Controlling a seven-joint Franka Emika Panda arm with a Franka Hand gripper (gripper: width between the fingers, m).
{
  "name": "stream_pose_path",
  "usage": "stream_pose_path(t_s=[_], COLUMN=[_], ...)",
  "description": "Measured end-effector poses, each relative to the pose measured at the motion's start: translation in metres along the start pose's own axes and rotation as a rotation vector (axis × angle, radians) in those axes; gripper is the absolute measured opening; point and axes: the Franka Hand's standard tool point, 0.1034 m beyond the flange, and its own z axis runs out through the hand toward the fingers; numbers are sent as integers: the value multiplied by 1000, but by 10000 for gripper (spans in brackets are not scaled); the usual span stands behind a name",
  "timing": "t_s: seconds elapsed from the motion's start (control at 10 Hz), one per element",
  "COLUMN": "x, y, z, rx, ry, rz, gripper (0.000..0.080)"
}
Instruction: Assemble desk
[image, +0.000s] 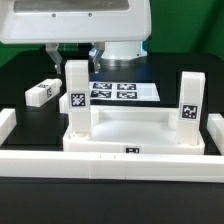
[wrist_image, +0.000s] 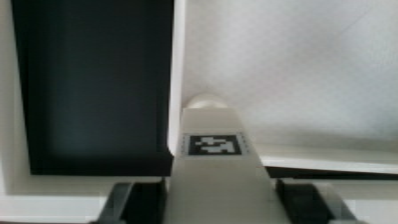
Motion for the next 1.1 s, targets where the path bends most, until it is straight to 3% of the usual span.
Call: stream_pose_path(t_s=[0.2, 0.8, 1.1], x=[0, 1, 3], y=[0, -5, -9], z=[0, 1, 2], rx=[1, 8, 37], ry=[0, 0, 17], rz=[20, 422, 713], gripper=[289, 290, 290])
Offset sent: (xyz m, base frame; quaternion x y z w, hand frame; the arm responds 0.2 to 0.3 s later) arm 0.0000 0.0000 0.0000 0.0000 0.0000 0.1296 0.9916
